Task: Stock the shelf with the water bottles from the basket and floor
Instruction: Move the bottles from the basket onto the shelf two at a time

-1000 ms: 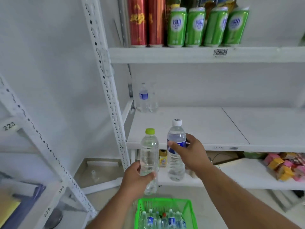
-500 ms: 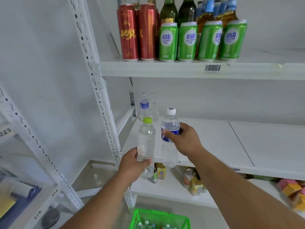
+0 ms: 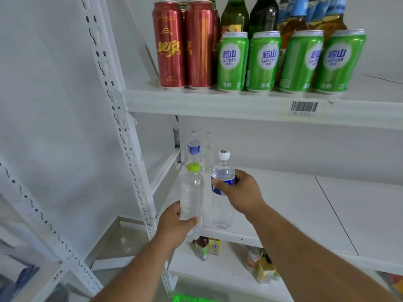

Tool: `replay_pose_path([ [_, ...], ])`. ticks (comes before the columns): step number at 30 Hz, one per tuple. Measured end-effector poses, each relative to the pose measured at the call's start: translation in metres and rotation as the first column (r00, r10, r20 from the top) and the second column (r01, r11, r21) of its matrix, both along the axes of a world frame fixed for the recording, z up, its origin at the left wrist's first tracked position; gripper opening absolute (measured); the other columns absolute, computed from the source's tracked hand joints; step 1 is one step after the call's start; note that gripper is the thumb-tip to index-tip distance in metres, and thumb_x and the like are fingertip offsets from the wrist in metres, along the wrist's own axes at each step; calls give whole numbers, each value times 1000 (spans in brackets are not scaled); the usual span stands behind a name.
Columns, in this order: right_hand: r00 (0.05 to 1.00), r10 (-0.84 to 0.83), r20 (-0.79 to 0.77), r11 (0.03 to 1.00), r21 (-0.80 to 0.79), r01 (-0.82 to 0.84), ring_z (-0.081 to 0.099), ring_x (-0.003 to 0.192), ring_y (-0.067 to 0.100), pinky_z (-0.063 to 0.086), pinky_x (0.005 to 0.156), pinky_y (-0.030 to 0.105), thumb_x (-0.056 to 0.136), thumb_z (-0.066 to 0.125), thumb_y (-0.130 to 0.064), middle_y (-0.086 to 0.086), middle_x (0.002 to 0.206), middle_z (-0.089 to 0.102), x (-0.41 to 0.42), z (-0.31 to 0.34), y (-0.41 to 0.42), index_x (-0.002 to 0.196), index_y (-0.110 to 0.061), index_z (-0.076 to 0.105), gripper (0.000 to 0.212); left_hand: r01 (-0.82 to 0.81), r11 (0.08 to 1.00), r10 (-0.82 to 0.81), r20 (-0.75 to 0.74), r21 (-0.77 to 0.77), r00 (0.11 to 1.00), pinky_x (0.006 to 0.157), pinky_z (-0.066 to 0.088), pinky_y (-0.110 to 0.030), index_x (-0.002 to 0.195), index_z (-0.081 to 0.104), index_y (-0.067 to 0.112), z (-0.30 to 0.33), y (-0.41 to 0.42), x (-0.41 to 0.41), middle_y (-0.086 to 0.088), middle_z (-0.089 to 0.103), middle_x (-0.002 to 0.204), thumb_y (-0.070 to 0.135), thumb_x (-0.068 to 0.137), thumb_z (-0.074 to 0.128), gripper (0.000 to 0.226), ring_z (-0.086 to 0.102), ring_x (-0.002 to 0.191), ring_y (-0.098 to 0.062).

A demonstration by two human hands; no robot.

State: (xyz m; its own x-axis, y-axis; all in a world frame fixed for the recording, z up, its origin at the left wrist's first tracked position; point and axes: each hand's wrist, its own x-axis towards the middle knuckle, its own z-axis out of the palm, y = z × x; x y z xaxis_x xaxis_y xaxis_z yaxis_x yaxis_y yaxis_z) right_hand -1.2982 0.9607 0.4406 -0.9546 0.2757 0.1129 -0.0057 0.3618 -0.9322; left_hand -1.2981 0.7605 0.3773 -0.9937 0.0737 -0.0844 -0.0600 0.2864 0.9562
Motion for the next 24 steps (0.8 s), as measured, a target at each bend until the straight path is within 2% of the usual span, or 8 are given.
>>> replay_pose_path([
  [5,999,-37,36,999,12,36,66,72,-3,45,63,18,75,78,-45,-24,76,70,-38,-9,-7,89,-36,70,19,20,1000,-20,-1,7,1000,61,44,-11,102,65,33,-12,-8,-45,14,71,94,19,76,82,34,64,84,4],
  [8,996,-79,44,997,22,78,66,73,1,46,62,20,74,78,-43,-19,75,71,-62,-14,-10,86,-35,70,17,39,999,-39,1,8,999,60,44,-9,94,64,38,-20,-13,-74,17,71,90,21,74,83,33,64,78,10],
  [11,993,-105,51,994,20,104,65,67,1,46,60,21,75,79,-39,-23,70,70,-84,-18,-12,81,-34,69,13,57,998,-57,-8,-13,998,63,43,-9,90,64,43,-27,-15,-101,21,70,88,25,71,84,33,63,79,14],
  [15,991,-119,65,993,13,119,66,65,-2,48,59,21,74,79,-36,-24,70,70,-114,-20,-10,85,-30,69,16,79,997,-79,-2,-12,997,67,43,-10,100,65,39,-36,-11,-133,22,70,96,26,71,84,36,63,90,8],
  [20,988,-141,60,990,18,140,68,76,7,52,62,23,74,80,-37,-15,76,71,-152,-27,-2,90,-31,68,21,66,998,-66,18,2,998,65,49,-18,91,67,39,-48,0,-171,22,73,86,25,70,85,31,69,81,3],
  [24,992,-111,65,994,30,109,66,71,5,50,57,19,74,78,-36,-15,72,71,-181,-35,8,86,-33,69,16,49,998,-50,19,29,999,70,49,-17,98,69,36,-58,12,-200,18,74,93,21,70,85,36,69,89,0],
])
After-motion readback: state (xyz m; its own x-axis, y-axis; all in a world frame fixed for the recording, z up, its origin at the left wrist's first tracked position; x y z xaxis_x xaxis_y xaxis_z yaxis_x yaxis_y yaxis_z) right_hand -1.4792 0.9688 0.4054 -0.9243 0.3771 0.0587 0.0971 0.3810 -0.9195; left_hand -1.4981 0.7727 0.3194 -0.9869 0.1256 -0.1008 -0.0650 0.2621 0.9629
